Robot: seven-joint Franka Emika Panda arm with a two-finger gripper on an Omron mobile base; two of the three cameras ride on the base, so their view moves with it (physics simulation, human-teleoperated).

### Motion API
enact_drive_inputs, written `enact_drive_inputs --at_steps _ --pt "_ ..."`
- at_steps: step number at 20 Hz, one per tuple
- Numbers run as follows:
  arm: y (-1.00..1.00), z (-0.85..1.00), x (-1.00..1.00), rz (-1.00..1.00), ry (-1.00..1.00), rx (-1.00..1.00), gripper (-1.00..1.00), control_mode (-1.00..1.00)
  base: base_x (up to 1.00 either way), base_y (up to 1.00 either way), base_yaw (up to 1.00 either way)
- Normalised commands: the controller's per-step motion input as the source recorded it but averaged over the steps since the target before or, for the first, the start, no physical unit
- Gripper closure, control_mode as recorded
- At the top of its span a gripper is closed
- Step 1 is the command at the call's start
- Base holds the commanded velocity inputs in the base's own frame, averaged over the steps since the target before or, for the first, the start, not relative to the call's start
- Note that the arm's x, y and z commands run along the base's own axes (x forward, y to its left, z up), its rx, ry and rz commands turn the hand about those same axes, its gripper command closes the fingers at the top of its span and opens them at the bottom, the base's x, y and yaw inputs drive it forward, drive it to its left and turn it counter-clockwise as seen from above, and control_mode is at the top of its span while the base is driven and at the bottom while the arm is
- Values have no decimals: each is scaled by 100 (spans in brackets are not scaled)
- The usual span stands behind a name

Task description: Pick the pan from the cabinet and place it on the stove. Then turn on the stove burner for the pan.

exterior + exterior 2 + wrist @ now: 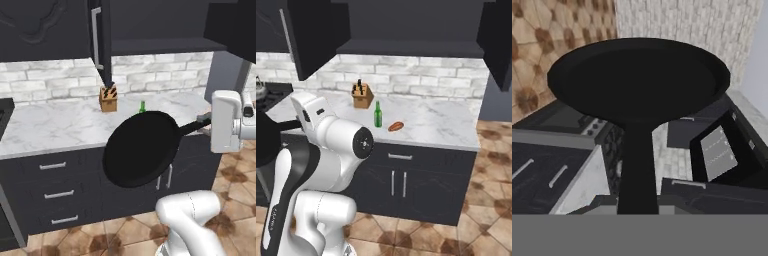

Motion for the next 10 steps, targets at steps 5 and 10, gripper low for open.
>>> enact_drive_inputs --at_steps 5,10 --pt "0 0 0 0 0 0 100 100 -50 61 -1" --pt "0 0 0 0 0 0 100 100 -47 61 -1"
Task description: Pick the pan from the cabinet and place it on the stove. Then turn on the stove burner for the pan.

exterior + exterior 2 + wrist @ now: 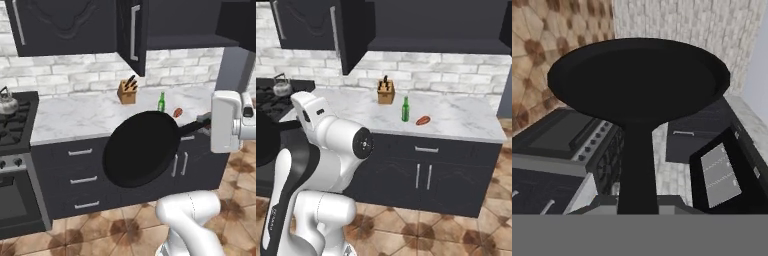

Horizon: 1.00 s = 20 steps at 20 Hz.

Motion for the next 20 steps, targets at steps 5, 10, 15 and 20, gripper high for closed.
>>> enact_drive_inputs --at_steps 5,10,15,20 --pt "0 0 0 0 0 0 100 100 -20 76 -3" --pt "0 0 0 0 0 0 100 100 0 88 -5" --pt "0 0 0 0 0 0 100 100 0 92 -6" --pt "0 0 0 0 0 0 100 100 21 100 -8"
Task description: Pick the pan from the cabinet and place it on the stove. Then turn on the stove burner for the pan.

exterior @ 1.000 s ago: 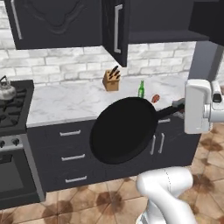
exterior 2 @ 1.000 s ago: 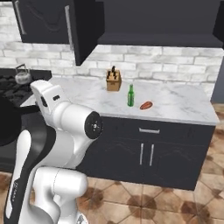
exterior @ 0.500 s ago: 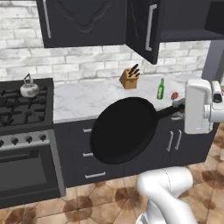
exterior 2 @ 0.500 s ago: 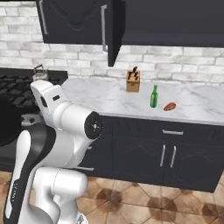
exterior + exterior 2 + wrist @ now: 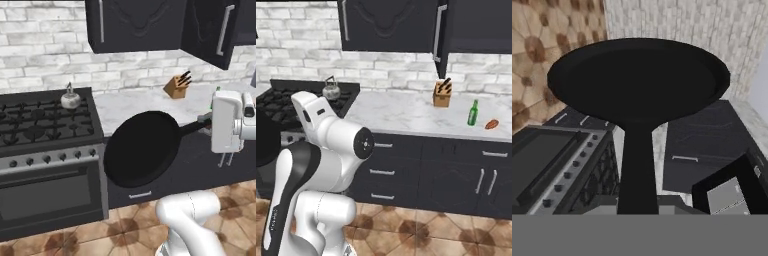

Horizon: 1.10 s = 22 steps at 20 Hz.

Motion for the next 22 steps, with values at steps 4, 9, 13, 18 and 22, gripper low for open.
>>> enact_drive_inputs --at_steps 4,9,13,18,22 --pt "0 0 0 0 0 0 100 100 43 89 -8" --pt "0 0 0 0 0 0 100 100 55 54 -4" --pt "0 0 0 0 0 0 100 100 55 33 -1" --pt "0 0 0 0 0 0 100 100 53 1 0" --pt "0 0 0 0 0 0 100 100 47 0 0"
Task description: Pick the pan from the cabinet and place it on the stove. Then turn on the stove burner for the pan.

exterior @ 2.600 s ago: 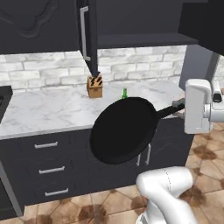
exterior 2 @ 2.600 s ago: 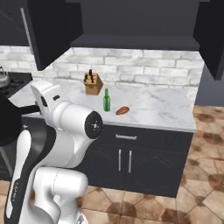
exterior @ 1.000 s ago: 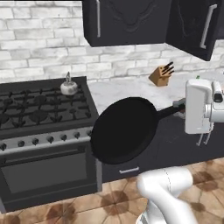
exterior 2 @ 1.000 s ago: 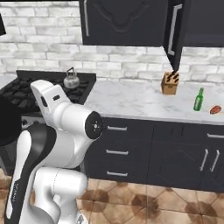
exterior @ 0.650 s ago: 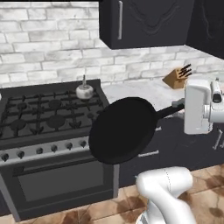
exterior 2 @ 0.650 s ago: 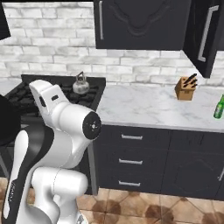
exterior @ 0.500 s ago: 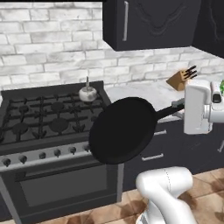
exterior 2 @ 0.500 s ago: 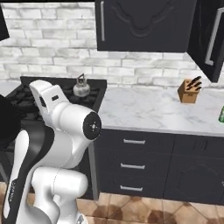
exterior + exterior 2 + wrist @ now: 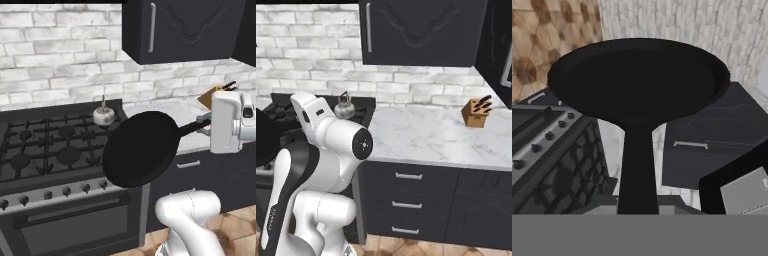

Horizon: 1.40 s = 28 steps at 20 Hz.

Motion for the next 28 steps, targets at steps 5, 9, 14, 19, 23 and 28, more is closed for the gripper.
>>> enact_drive_inputs --at_steps 5,9,14,19,23,28 --pt "0 0 0 0 0 0 100 100 50 23 0" --pt "0 0 0 0 0 0 100 100 41 44 0" --pt "0 0 0 0 0 0 100 100 23 63 0" --pt "0 0 0 0 0 0 100 100 28 54 0" --pt "0 0 0 0 0 0 100 100 40 39 0" --pt "0 0 0 0 0 0 100 100 35 39 0"
